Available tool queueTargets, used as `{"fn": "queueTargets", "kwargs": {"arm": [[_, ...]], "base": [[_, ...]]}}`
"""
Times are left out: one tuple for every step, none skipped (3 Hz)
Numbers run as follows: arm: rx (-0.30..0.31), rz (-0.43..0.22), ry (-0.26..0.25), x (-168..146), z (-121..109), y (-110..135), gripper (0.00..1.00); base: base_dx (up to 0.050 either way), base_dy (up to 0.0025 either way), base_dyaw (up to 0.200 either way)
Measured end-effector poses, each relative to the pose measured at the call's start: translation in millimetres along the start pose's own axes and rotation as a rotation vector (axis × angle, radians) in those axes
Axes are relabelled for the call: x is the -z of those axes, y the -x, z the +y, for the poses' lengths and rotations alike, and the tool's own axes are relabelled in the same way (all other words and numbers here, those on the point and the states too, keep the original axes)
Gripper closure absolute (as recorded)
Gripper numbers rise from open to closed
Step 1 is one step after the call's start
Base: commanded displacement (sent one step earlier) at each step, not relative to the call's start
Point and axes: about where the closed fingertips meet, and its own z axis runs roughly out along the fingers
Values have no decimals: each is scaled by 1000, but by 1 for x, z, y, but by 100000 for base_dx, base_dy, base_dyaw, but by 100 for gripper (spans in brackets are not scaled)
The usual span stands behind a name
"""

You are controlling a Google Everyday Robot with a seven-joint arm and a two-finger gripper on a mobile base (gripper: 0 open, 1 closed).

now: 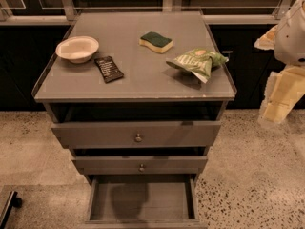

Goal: Place sponge into bottom drawer

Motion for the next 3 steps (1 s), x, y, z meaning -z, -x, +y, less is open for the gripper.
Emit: {"fn": "queueTargets", "kwargs": {"arm": [[0, 0, 0, 0, 0, 0, 0], [57, -62, 36, -25, -25, 24, 0], [141, -126, 58, -64, -74, 73, 0]], "base": [[0, 0, 0], [0, 0, 0], [0, 0, 0]]}}
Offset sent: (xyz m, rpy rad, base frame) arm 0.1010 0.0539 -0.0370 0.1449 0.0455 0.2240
